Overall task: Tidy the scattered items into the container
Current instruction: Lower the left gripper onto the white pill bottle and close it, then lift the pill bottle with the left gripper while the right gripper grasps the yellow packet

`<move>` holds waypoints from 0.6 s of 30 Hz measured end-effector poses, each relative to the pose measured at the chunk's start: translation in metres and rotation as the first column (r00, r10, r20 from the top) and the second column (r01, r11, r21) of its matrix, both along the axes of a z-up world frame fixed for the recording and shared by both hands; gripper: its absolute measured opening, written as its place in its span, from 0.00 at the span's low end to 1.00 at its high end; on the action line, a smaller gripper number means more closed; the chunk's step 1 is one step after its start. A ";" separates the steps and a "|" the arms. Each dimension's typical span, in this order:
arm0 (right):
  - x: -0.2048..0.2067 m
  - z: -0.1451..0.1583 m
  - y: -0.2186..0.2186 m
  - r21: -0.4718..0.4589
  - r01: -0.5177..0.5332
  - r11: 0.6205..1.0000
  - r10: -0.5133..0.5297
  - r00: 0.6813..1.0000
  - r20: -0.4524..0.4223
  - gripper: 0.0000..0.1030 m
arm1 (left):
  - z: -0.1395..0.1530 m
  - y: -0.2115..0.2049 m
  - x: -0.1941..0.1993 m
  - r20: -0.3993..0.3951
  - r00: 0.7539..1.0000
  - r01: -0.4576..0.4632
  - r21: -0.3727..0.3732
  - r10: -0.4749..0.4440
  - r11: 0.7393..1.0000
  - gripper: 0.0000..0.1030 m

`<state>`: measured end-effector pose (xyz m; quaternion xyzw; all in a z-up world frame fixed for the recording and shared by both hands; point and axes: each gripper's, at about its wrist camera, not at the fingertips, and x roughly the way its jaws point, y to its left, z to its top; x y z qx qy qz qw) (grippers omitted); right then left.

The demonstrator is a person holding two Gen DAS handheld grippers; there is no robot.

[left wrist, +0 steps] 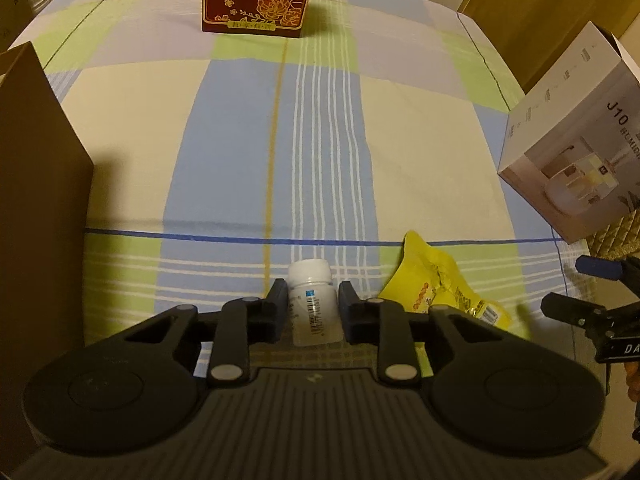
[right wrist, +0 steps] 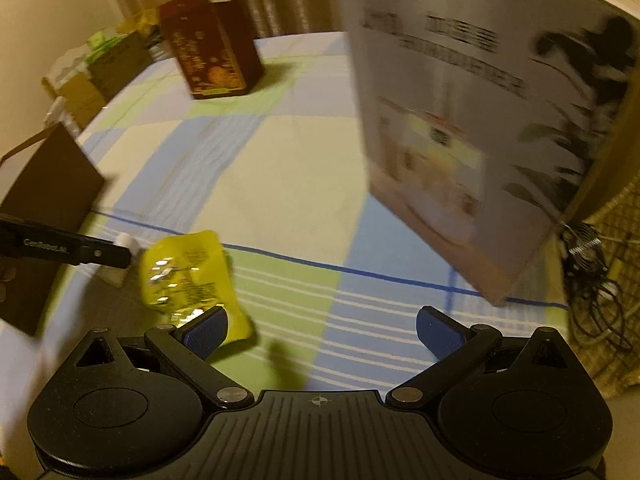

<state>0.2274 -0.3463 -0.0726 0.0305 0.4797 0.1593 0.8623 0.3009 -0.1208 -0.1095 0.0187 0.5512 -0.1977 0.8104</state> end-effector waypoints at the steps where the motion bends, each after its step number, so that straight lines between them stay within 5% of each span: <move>1: 0.000 0.000 0.004 0.009 -0.020 1.000 0.020 1.000 0.004 1.00 | 0.001 0.001 -0.002 -0.001 1.000 0.001 0.000 -0.001 1.000 0.22; 10: 0.000 -0.009 0.059 0.010 -0.235 0.972 0.234 0.972 0.036 1.00 | 0.025 0.009 -0.018 0.042 0.999 0.007 -0.021 -0.006 1.000 0.22; 18: 0.004 -0.030 0.091 -0.049 -0.286 0.957 0.289 0.954 0.083 1.00 | 0.055 0.024 -0.025 0.110 0.994 -0.022 -0.037 0.026 0.999 0.22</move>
